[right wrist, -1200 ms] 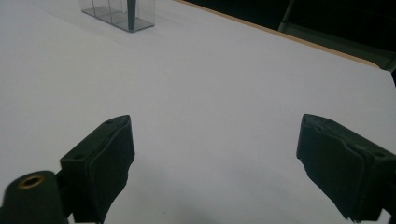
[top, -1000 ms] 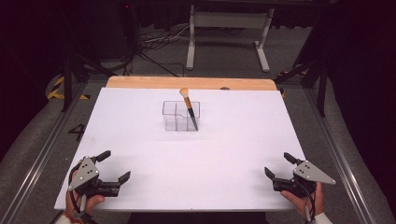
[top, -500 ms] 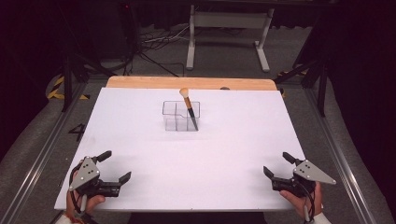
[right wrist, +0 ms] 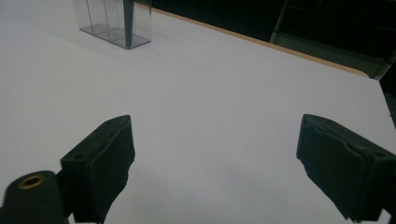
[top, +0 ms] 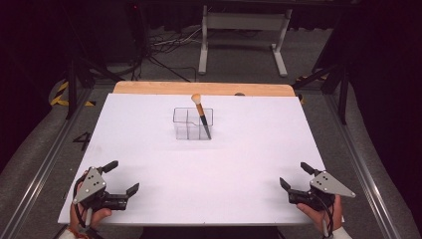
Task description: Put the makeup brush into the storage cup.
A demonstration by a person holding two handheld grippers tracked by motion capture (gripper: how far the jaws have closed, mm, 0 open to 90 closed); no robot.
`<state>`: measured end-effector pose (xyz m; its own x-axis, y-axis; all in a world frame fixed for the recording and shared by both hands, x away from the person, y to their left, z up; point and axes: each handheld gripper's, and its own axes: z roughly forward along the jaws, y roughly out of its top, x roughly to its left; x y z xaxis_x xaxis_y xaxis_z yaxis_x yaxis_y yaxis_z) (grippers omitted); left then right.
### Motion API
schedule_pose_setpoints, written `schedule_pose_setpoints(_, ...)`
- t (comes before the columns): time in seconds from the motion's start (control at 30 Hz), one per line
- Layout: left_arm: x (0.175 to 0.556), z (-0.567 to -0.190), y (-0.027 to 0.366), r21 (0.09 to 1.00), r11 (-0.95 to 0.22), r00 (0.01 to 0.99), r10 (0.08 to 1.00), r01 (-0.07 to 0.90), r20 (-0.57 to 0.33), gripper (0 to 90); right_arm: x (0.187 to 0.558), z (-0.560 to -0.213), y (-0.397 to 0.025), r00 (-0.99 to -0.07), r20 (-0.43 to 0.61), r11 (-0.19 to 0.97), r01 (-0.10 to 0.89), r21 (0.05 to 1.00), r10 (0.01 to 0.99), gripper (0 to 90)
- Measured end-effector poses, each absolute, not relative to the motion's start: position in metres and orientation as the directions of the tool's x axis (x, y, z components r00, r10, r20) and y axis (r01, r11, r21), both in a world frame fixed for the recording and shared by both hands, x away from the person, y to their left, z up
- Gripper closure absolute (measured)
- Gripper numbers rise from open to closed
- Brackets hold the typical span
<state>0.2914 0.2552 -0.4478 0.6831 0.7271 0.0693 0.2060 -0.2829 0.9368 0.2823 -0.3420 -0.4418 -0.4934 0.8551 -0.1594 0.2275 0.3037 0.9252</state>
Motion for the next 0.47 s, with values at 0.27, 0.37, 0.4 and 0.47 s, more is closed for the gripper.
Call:
schedule_pose_setpoints(0.27, 0.2915, -0.446, 0.2536, 0.931, -0.303, 0.682, 0.726, 0.203, 0.088, 2.4, 0.2802, -0.4414, -0.3426, -0.488, -0.174, 0.314, 0.223, 0.923, 0.855, 12.2)
schedule_pose_setpoints(0.37, 0.2936, -0.4473, 0.2521, 0.931, -0.299, 0.682, 0.727, 0.21, 0.08, 2.4, 0.2808, -0.4421, -0.3442, -0.489, -0.167, 0.308, 0.223, 0.925, 0.856, 12.2)
schedule_pose_setpoints(0.4, 0.2942, -0.4476, 0.2522, 0.93, -0.302, 0.683, 0.726, 0.21, 0.081, 2.4, 0.281, -0.4423, -0.3448, -0.487, -0.169, 0.309, 0.224, 0.924, 0.857, 12.3)
schedule_pose_setpoints(0.47, 0.2956, -0.4481, 0.2526, 0.929, -0.301, 0.684, 0.725, 0.213, 0.078, 2.4, 0.281, -0.4426, -0.3459, -0.482, -0.166, 0.305, 0.226, 0.925, 0.86, 12.5)
